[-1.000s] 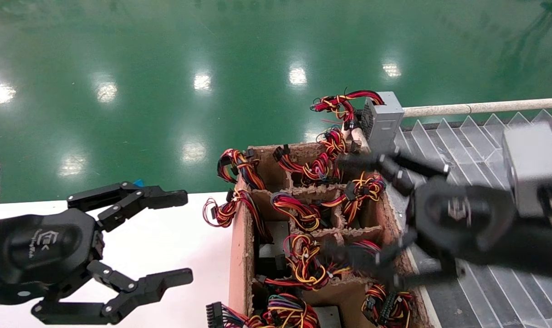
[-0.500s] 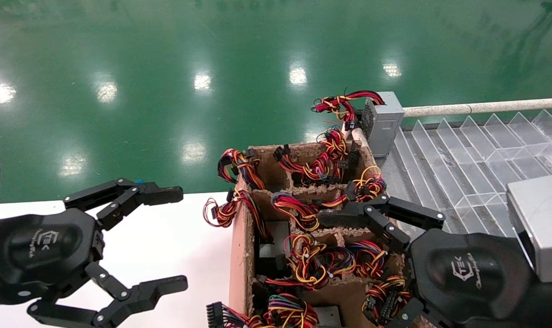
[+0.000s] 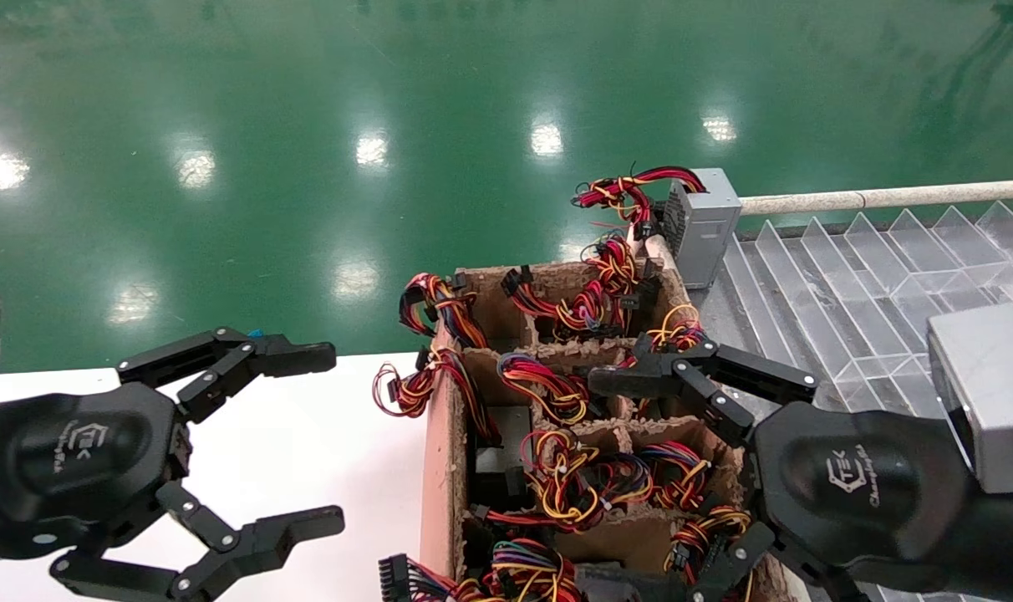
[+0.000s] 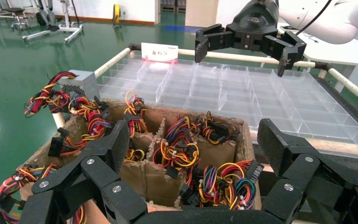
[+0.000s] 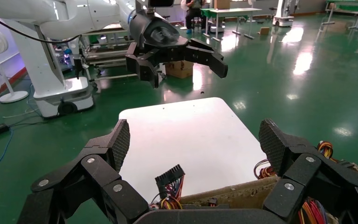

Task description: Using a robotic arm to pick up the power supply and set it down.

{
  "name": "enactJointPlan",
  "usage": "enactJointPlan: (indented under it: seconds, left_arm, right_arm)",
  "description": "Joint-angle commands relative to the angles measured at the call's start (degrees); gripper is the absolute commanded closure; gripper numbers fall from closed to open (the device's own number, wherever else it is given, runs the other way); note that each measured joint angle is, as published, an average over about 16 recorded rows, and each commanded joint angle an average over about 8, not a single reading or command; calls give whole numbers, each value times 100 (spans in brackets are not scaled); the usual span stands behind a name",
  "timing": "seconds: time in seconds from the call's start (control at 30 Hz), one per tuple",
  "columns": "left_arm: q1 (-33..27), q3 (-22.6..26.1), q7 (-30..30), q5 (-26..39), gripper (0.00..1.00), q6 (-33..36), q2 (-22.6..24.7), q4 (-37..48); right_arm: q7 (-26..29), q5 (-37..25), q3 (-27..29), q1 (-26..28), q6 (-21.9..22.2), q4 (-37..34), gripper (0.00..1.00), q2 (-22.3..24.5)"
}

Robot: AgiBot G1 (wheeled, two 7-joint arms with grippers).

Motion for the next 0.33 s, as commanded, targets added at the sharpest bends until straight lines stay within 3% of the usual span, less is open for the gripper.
enactJointPlan:
  seconds: [0.03,0.33]
  left_arm:
    - [0,0,0,0,0,0,0,0]
    - [0,0,0,0,0,0,0,0]
  right_arm:
    - [-6,-5,0,7,4,-11,0,-4]
    - [-14,-15,-2,21,10,-34,0,-11]
